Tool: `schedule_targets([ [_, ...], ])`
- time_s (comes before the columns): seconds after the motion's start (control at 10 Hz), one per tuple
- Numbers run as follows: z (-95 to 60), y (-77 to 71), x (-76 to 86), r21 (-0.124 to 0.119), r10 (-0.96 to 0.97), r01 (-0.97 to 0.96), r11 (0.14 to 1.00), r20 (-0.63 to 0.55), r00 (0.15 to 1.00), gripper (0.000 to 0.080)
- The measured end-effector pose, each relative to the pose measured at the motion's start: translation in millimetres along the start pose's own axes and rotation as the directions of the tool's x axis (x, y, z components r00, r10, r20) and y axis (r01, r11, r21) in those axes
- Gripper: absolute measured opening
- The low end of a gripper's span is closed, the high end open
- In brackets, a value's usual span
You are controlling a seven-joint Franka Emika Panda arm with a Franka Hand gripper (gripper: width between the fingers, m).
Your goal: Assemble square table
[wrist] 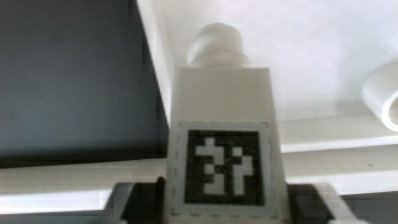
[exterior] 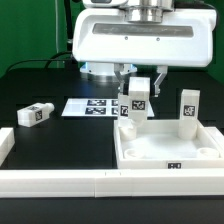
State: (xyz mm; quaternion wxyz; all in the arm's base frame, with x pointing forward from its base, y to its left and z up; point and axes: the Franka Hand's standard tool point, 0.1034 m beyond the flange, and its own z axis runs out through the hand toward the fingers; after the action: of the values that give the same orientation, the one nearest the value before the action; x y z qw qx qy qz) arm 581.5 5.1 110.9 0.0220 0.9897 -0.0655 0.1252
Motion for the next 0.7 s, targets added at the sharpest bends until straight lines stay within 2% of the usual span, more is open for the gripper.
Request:
schedule_targets([
  [0.2,-0.9,-6.2,2.3,0.005,0.017,-0.017,1.0,-0.03,0.999,0.0287],
  [0.4,-7.7,-39.0,9.2,0.041,0.028,-0.022,0.999,-0.165,0.986,0.0287],
  [0.5,-7.2,-48.2,9.4,0.053,0.036,-0.026,0.998,-0.201,0.979,0.0287],
  [0.7,-4.5,-49.2,8.0,0.049,0.026,-0.016,0.999,-0.201,0.979,0.0287],
])
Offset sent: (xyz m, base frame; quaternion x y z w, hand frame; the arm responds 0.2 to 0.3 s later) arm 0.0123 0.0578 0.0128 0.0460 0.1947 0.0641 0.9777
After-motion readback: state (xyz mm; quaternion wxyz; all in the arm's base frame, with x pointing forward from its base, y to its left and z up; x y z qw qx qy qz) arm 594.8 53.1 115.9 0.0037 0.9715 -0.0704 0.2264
